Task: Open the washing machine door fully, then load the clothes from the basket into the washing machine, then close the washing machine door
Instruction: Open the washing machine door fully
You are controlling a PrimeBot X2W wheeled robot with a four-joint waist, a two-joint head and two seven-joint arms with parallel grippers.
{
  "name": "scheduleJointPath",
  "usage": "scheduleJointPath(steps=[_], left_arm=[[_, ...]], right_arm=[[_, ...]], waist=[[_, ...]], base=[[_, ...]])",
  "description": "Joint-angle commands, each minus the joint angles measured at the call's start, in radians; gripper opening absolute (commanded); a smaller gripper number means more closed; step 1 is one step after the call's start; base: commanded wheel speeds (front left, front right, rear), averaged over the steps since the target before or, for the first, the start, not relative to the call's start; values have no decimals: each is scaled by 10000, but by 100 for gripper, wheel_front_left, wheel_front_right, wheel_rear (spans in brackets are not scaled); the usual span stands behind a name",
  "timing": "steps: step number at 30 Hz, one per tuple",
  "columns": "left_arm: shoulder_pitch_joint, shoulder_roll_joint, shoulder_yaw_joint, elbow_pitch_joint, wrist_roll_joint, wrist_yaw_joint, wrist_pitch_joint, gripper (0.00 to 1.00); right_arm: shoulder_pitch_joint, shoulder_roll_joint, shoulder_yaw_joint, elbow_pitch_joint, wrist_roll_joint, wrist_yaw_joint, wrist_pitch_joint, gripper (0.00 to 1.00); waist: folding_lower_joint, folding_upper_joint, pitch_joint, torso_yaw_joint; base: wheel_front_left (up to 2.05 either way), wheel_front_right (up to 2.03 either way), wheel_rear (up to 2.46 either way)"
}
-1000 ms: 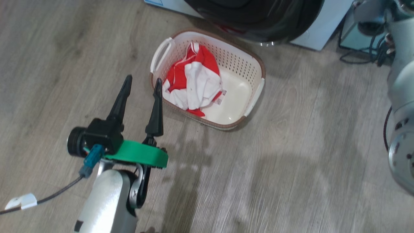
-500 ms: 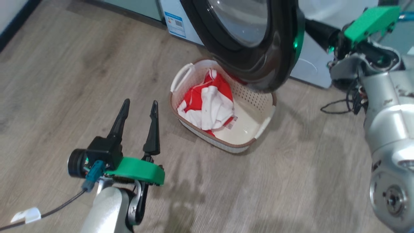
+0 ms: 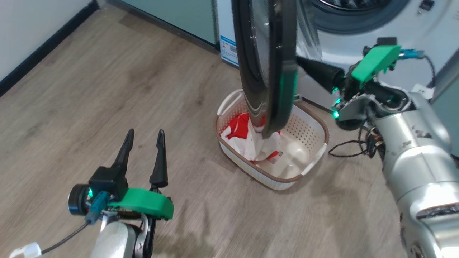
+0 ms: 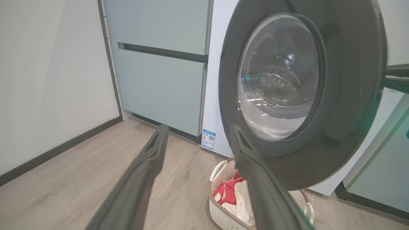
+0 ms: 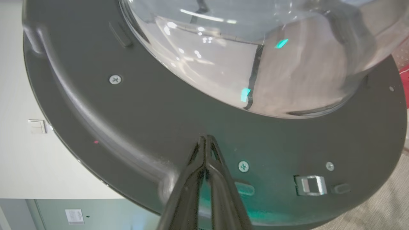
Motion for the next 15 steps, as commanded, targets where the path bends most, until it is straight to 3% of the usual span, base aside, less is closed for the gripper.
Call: scheduleJointPath(steps=[1,15], left_arm=[[-183,108,373,-271,106,-55,-97,100],[99,108,689,-597,61,153,-97,100]], right_arm=[[-146,261,381,-448,322,8,-88,0],[-155,261,4161,-918,3276,8,-1485,0]], waist=[[1,-1,-140,218],[1,-1,72,616]], base=[[0,0,0],[0,0,0]])
